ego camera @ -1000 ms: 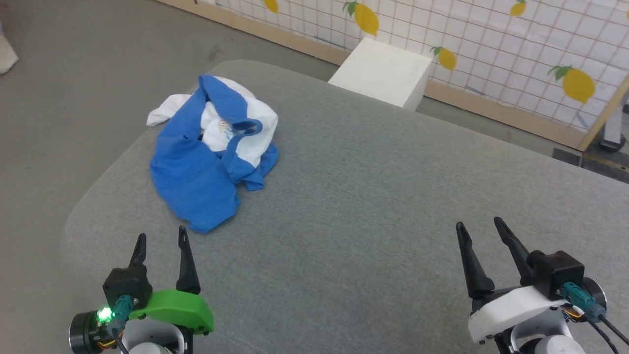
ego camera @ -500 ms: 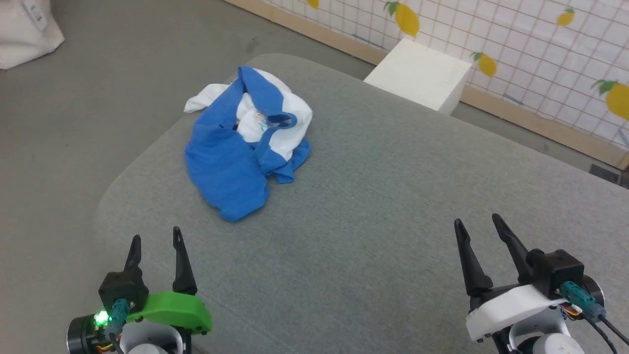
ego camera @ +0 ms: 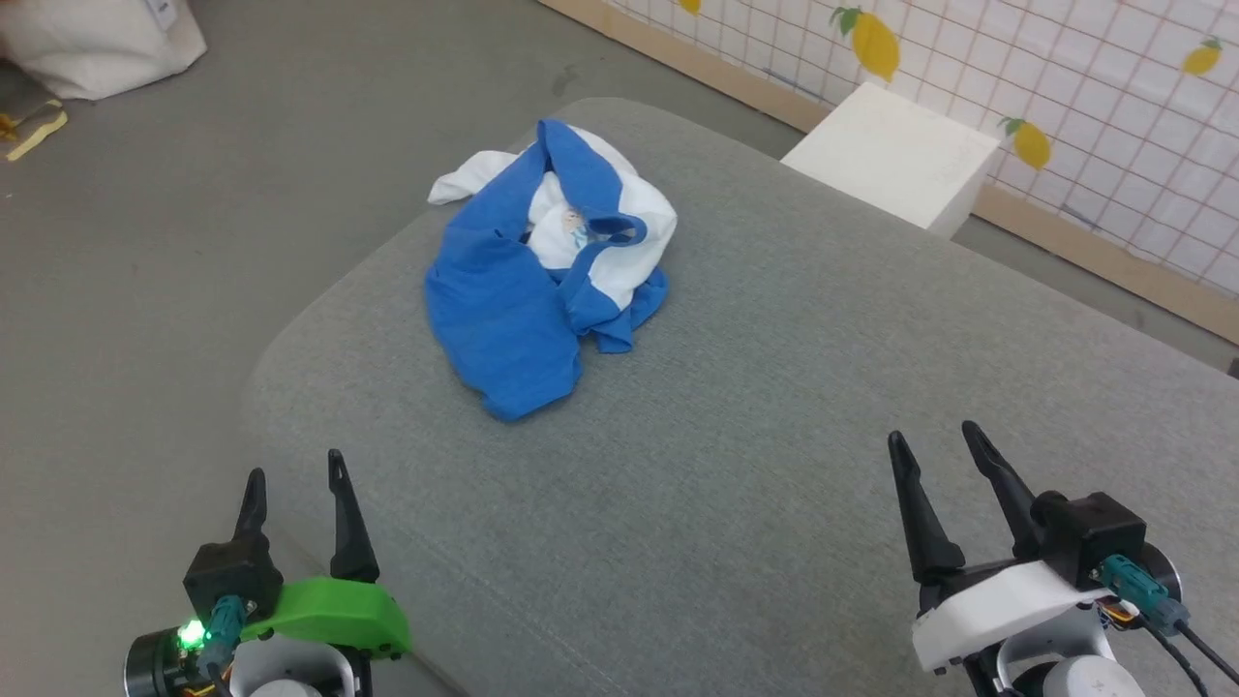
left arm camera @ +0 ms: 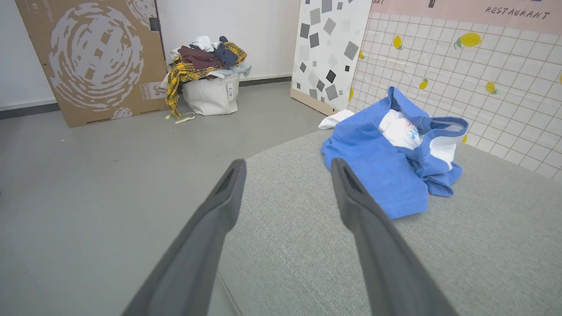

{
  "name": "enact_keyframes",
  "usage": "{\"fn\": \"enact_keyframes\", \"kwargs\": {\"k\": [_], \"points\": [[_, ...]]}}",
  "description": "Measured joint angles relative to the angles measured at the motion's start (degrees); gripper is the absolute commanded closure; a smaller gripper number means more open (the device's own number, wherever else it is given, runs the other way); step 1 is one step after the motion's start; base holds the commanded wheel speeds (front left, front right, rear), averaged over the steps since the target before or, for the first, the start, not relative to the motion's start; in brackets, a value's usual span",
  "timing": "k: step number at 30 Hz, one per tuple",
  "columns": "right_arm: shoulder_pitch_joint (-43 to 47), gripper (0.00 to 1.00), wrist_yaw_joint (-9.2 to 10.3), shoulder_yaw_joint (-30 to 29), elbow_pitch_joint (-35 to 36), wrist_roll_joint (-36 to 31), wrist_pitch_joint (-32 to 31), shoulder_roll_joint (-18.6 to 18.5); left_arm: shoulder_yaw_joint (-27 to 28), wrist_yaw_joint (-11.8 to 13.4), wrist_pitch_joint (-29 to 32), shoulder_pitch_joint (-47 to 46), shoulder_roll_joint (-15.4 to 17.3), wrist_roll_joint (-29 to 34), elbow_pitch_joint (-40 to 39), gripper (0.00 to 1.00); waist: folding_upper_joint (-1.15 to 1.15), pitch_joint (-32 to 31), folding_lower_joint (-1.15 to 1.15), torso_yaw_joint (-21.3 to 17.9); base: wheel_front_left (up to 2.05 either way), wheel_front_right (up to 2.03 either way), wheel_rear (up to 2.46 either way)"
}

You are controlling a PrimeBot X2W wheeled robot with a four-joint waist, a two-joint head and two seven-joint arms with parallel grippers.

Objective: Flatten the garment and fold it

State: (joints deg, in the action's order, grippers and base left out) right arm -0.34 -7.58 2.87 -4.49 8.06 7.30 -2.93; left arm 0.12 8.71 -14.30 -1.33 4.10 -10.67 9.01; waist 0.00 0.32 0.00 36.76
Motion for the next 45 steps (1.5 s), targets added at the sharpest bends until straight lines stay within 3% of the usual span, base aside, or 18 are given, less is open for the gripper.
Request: {"fn": "enact_keyframes", "kwargs": {"k": [12, 18, 26, 33, 37, 45], "points": [[-0.2, 0.00, 0.00, 0.0, -0.3, 0.2, 0.3, 0.0, 0.5, 0.0, -0.4, -0.4, 0.0, -1.0, 0.4, 0.00, 0.00, 0.1, 0.00, 0.7, 0.00, 0.00, 0.00], [-1.6, 0.00, 0.00, 0.8, 0.5, -0.4, -0.4, 0.1, 0.3, -2.4, 0.7, -7.4, 1.8, -2.2, 1.8, 0.00, 0.00, 1.4, 0.00, -0.2, 0.00, 0.00, 0.00], [-6.3, 0.00, 0.00, 2.1, 4.5, -3.7, -3.3, 0.1, 1.4, -6.7, 8.3, -27.1, 5.0, -7.0, 8.3, 0.00, 0.00, 7.2, 0.00, -3.2, 0.00, 0.00, 0.00], [-10.8, 0.00, 0.00, 2.6, 7.0, -6.1, -4.3, 0.1, 6.1, -10.2, 17.3, -41.0, 9.3, -15.6, 14.0, 0.00, 0.00, 15.2, 0.01, -8.0, 0.00, 0.00, 0.00], [-12.3, 0.00, 0.00, 2.8, 8.2, -6.4, -4.3, 0.1, 7.5, -10.6, 22.0, -46.5, 13.1, -17.0, 15.7, 0.00, 0.00, 20.4, 0.01, -11.5, 0.00, 0.00, 0.00], [-13.4, 0.00, 0.00, 2.9, 8.4, -6.4, -3.3, 0.0, 9.1, -9.5, 32.4, -51.7, 16.5, -20.3, 18.7, 0.00, 0.00, 29.6, 0.02, -18.4, 0.00, 0.00, 0.00]]}}
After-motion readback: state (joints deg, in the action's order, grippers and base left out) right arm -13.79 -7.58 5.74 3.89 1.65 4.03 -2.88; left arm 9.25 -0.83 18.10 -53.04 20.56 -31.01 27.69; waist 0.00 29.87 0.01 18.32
